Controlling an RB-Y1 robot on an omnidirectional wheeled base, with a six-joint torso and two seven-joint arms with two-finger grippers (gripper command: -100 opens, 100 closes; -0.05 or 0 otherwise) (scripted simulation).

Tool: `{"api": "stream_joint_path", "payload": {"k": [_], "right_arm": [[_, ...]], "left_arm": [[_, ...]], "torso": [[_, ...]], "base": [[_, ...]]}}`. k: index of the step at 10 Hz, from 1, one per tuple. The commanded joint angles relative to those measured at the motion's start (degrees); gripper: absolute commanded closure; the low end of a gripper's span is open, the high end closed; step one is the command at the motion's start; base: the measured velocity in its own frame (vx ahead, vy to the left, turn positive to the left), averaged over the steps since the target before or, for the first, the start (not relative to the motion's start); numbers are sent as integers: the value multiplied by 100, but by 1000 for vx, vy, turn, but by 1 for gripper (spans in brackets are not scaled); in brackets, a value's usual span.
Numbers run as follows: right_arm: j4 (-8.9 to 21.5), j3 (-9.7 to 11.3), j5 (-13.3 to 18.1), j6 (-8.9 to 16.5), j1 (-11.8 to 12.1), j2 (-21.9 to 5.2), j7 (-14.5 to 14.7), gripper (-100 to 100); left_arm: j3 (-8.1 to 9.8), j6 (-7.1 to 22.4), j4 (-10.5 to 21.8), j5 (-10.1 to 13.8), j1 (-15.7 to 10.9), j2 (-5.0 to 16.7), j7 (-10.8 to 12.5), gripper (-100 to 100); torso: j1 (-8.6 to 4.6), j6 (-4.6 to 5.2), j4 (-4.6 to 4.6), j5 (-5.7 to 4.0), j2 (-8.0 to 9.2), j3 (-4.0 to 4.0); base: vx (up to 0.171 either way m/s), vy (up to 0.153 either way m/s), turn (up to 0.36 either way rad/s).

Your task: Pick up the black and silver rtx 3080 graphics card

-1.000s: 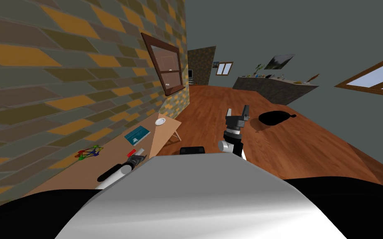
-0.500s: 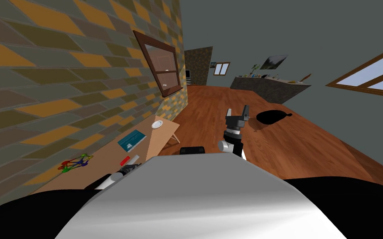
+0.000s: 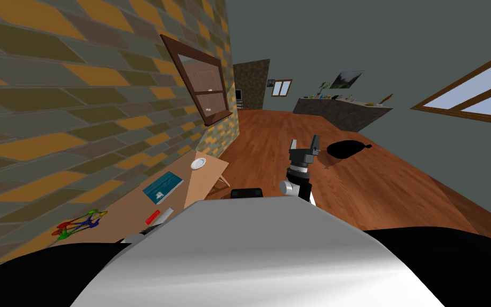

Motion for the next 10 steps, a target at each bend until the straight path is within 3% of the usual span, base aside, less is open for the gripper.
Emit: {"api": "stream_joint_path", "payload": {"k": [1, 2, 3, 4, 5, 6, 7, 8, 9, 10], "right_arm": [[0, 0, 0, 0, 0, 0, 0, 0], [0, 0, 0, 0, 0, 0, 0, 0], [0, 0, 0, 0, 0, 0, 0, 0], [0, 0, 0, 0, 0, 0, 0, 0], [0, 0, 0, 0, 0, 0, 0, 0], [0, 0, 0, 0, 0, 0, 0, 0], [0, 0, 0, 0, 0, 0, 0, 0], [0, 0, 0, 0, 0, 0, 0, 0], [0, 0, 0, 0, 0, 0, 0, 0], [0, 0, 0, 0, 0, 0, 0, 0]], "left_arm": [[25, -12, 286, 75, -44, 53, -56, -100], [236, 141, 467, 139, -43, 105, 48, -100], [236, 141, 647, 139, -43, 105, 48, -100], [440, 282, 857, 194, -44, 155, 146, -100], [440, 282, 975, 194, -44, 155, 146, -100], [635, 411, 1198, 240, -47, 201, 239, -100], [635, 411, 1289, 240, -47, 201, 239, -100], [819, 529, 1476, 278, -51, 244, 326, -100], [819, 529, 1551, 278, -51, 244, 326, -100], [993, 635, 1729, 308, -58, 284, 406, -100]], "torso": [[0, 0, 0, 0, 0, 0], [-5, -1, 3, -1, 16, 9], [-4, 1, 3, -2, 10, 7], [-3, -1, 2, 0, 8, 5], [-2, 0, 1, -1, 5, 3], [-3, -1, 2, 0, 6, 4], [0, 1, 1, 0, 1, 1], [0, -1, 1, 0, 6, 3], [2, -1, 1, -1, 6, 3], [3, 0, 2, 1, 10, 6]], "base": [[29, -2, -3], [63, -2, -55], [72, 5, -43], [81, 5, -54], [73, 7, -33], [88, 14, -52], [72, 16, -37], [77, 23, -44], [61, 25, -25], [70, 29, -51]]}}
